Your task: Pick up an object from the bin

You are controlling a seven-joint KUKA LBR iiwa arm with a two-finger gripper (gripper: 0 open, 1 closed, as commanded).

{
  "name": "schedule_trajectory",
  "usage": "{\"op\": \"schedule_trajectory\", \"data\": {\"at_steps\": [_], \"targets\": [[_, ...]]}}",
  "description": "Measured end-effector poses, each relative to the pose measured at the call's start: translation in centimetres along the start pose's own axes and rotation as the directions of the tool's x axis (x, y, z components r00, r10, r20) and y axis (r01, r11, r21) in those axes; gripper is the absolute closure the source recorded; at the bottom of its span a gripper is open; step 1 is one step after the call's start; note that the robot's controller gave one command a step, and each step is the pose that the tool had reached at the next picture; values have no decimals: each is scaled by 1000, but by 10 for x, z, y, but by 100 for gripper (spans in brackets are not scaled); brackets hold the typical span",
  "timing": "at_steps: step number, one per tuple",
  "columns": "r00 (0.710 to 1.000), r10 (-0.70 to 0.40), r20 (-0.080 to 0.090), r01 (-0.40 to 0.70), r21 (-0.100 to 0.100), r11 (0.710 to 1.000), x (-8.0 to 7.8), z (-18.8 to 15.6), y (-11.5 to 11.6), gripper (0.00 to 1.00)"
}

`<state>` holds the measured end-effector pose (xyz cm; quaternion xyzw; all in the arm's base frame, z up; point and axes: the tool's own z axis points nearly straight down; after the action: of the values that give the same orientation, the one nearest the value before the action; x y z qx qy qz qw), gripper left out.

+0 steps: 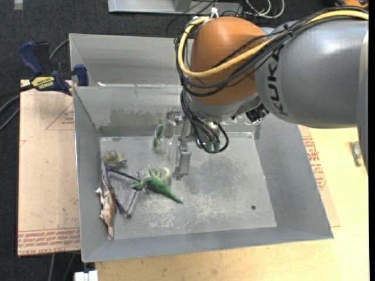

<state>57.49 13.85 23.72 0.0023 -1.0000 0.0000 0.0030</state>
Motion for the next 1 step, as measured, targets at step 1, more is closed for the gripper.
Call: {"op": "schedule_trajectory", "data": {"at_steps": [1], "targets": [[1000,4,7,-4,-1,1000,-1,-5,-1,0]]}}
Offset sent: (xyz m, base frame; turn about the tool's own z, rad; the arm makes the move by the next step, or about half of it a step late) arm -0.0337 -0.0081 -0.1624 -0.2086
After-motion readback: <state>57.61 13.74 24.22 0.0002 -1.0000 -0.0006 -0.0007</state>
